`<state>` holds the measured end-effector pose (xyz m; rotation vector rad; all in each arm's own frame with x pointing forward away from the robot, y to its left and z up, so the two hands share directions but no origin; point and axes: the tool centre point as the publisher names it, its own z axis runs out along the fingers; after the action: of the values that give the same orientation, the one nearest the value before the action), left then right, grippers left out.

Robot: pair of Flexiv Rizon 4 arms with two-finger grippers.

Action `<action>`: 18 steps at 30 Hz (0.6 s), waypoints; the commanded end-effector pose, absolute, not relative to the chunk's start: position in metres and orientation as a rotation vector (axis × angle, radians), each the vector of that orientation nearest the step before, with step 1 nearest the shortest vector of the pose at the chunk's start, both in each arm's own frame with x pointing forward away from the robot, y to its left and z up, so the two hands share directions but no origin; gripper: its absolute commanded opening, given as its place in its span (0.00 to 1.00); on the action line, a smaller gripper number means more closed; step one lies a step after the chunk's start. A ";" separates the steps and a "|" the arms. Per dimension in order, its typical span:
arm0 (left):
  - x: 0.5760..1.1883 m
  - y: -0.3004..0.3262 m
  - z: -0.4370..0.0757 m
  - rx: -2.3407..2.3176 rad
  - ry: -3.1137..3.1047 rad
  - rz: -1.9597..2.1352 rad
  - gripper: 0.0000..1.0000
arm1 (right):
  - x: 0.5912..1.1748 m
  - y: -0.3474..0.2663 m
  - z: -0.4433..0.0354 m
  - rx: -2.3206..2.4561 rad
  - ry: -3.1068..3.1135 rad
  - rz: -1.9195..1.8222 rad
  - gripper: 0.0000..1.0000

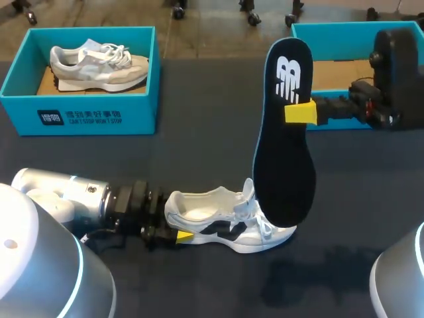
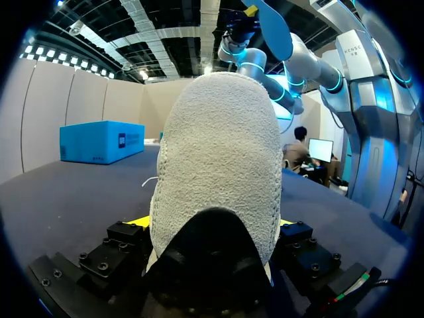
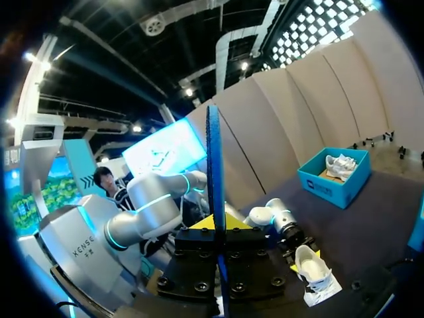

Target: Take the shoe out of the shoebox, open the shoe tongue, remove and reinsert the insole, then place the shoe into the shoebox

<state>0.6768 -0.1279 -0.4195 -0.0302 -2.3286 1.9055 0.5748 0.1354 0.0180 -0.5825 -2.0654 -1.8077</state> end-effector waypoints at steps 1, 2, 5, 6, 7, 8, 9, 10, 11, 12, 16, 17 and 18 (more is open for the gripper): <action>0.676 -0.128 -0.419 -0.029 -2.329 1.907 0.00 | 0.575 0.138 0.019 -0.587 -2.067 -1.804 0.00; 0.676 -0.128 -0.419 -0.029 -2.329 1.907 0.00 | 0.575 0.138 0.019 -0.587 -2.067 -1.804 0.00; 0.676 -0.128 -0.419 -0.029 -2.329 1.907 0.00 | 0.575 0.138 0.019 -0.587 -2.067 -1.804 0.00; 0.676 -0.128 -0.419 -0.029 -2.329 1.907 0.00 | 0.575 0.138 0.019 -0.587 -2.067 -1.804 0.00; 0.676 -0.128 -0.419 -0.029 -2.329 1.907 0.00 | 0.575 0.138 0.019 -0.587 -2.067 -1.804 0.00; 0.676 -0.127 -0.419 -0.029 -2.319 1.908 0.00 | 0.575 0.138 0.019 -0.587 -2.067 -1.804 0.00; 0.676 -0.126 -0.419 -0.052 -2.314 1.903 0.00 | 0.575 0.138 0.019 -0.587 -2.067 -1.804 0.00; 0.675 -0.125 -0.418 -0.056 -2.322 1.901 0.16 | 0.575 0.138 0.019 -0.587 -2.067 -1.804 0.00; 0.675 -0.125 -0.418 -0.056 -2.322 1.901 0.16 | 0.575 0.138 0.019 -0.587 -2.067 -1.804 0.00; 0.674 -0.124 -0.418 -0.071 -2.322 1.889 0.73 | 0.575 0.138 0.019 -0.587 -2.067 -1.804 0.00; 0.673 -0.122 -0.418 -0.069 -2.337 1.869 1.00 | 0.575 0.138 0.019 -0.587 -2.067 -1.804 0.00; 0.673 -0.122 -0.418 -0.068 -2.343 1.860 1.00 | 0.575 0.138 0.019 -0.587 -2.067 -1.804 0.00; 0.673 -0.121 -0.419 -0.063 -2.354 1.850 1.00 | 0.575 0.138 0.019 -0.587 -2.067 -1.804 0.00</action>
<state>0.6746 -0.1222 -0.4215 -0.0688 -2.3405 1.8638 0.5724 0.1345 0.0195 -0.5856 -2.0665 -1.8095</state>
